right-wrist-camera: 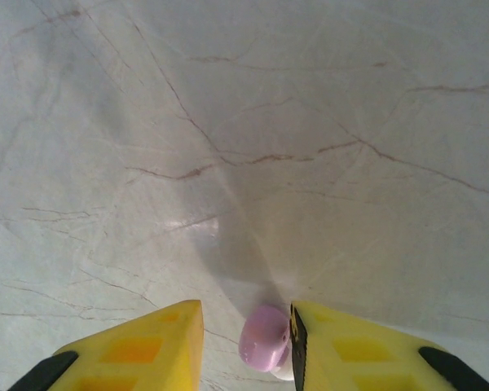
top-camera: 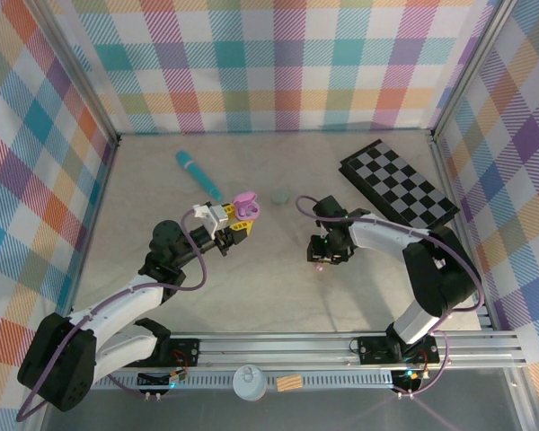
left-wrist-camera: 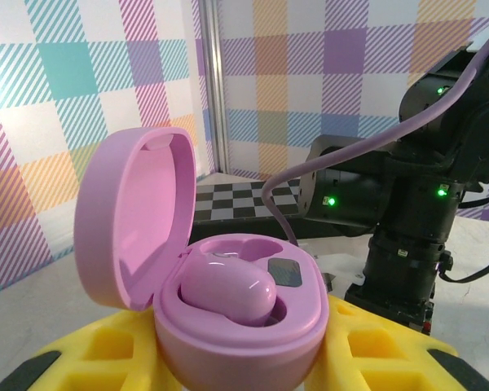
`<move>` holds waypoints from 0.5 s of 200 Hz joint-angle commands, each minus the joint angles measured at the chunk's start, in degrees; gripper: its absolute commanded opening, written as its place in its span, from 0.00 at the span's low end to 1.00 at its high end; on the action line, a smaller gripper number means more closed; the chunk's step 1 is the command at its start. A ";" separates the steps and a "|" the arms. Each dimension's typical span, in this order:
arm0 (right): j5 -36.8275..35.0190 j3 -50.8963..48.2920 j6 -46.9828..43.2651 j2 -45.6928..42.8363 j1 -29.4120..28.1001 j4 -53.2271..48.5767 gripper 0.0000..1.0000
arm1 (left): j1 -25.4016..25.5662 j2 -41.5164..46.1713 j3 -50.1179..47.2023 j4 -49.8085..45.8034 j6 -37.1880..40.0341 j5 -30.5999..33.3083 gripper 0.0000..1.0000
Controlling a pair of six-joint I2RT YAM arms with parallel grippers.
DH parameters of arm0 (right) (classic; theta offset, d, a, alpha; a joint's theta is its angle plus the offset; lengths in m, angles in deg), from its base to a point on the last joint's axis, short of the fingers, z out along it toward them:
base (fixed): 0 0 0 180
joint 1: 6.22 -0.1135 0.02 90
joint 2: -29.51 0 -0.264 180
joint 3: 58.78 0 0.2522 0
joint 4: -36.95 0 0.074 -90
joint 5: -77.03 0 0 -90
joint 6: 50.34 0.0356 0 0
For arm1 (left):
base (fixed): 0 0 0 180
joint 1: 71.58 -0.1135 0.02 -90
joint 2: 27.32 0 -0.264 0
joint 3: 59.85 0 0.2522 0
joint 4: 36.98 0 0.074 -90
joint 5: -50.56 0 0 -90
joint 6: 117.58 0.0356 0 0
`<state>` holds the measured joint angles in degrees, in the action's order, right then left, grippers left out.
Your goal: Insert the wireless bluetooth earbuds into the charging case
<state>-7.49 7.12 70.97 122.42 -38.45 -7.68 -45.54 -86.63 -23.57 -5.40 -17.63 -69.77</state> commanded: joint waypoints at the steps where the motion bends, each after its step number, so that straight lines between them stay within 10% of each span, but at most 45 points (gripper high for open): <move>1: -0.24 -0.04 0.89 -1.76 -0.29 -1.29 0.37 | -0.56 -0.02 0.15 2.39 -0.24 -0.26 0.32; 100: -25.70 12.53 -1.94 5.06 -12.49 -18.26 0.38 | -5.86 -0.80 -4.19 11.11 -4.78 0.16 0.32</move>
<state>-25.76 17.50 70.27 124.21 -48.77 -20.34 -48.75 -86.74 -26.30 -2.01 -19.01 -69.35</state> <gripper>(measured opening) 0.378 0.348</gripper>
